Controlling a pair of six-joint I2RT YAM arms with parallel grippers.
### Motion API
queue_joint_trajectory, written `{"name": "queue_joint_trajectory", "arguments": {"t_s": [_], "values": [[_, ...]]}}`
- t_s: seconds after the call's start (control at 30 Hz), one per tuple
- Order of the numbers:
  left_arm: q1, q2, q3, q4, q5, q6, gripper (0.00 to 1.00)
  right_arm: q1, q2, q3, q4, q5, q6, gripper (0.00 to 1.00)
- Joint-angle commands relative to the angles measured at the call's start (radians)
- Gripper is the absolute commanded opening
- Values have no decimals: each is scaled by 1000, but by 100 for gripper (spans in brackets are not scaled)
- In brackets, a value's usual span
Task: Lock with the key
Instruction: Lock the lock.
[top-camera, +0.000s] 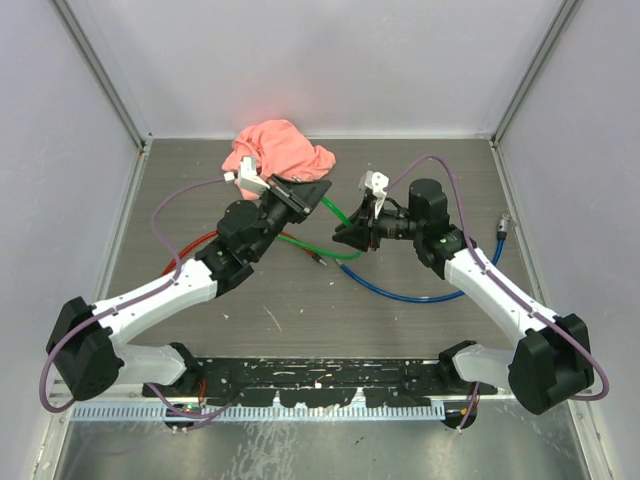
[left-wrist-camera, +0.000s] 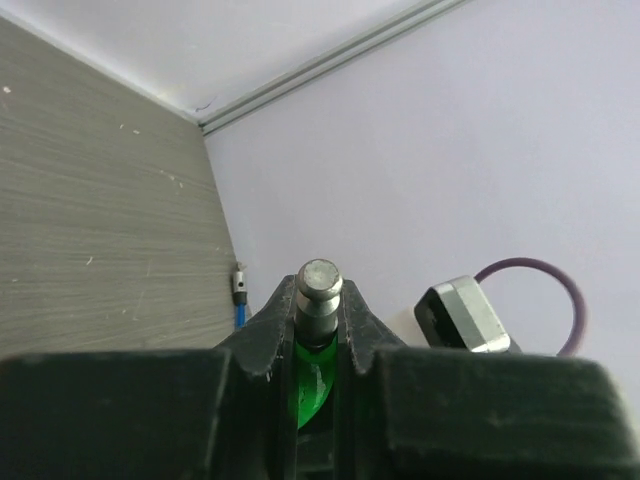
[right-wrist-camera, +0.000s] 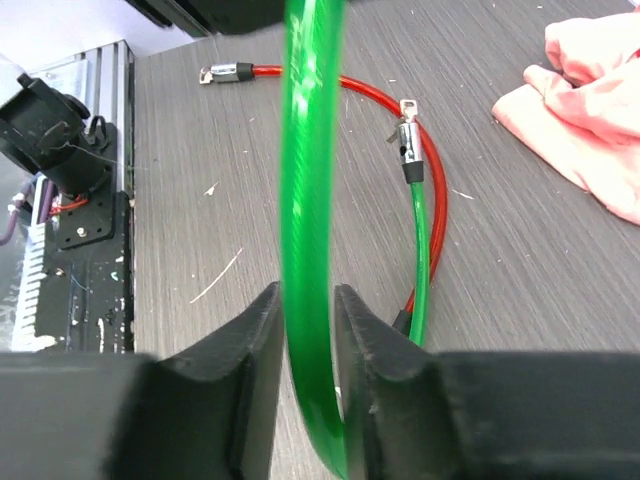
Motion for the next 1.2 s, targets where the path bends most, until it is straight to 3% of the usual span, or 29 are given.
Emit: {"name": "queue_joint_trajectory", "arguments": {"t_s": [0.0, 0.07, 0.1, 0.2, 0.27, 0.33, 0.47, 0.73, 0.87, 0.97, 1.03, 1.07, 1.1, 1.17], "values": [[29, -54, 6, 66, 59, -2, 0, -11, -41, 1, 50, -92, 16, 19], [32, -45, 9, 64, 71, -9, 0, -10, -39, -16, 118, -111, 74, 2], [31, -38, 11, 60, 78, -20, 4, -10, -40, -24, 145, -109, 99, 1], [31, -24, 0, 55, 100, -72, 41, -10, -40, -47, 214, -43, 185, 1], [21, -25, -19, 59, 90, -94, 54, -10, -34, -53, 226, 12, 207, 1], [0, -35, -40, 59, 47, -95, 60, -10, -29, -58, 239, 58, 206, 1], [-17, -49, -48, 12, -26, -91, 61, -1, -25, -68, 241, 82, 189, 1], [-28, -12, 4, -17, -38, -84, 54, 53, -17, -73, 190, 139, 103, 1], [-29, -20, 5, -33, -55, -69, 36, 61, -20, -75, 180, 150, 88, 1], [-29, -29, -1, -33, -50, -51, 8, 68, -23, -83, 177, 121, 68, 1], [-28, -41, -7, -43, -39, -26, 0, 70, -24, -90, 174, 53, 49, 1], [-28, -51, -10, -57, -31, -9, 0, 69, -26, -91, 165, -7, 32, 6], [-28, -68, -14, -76, -22, 11, 0, 69, -30, -90, 151, -47, 16, 17], [-26, -110, -34, -116, 3, 54, 0, 63, -43, -69, 88, -117, -33, 45]]}}
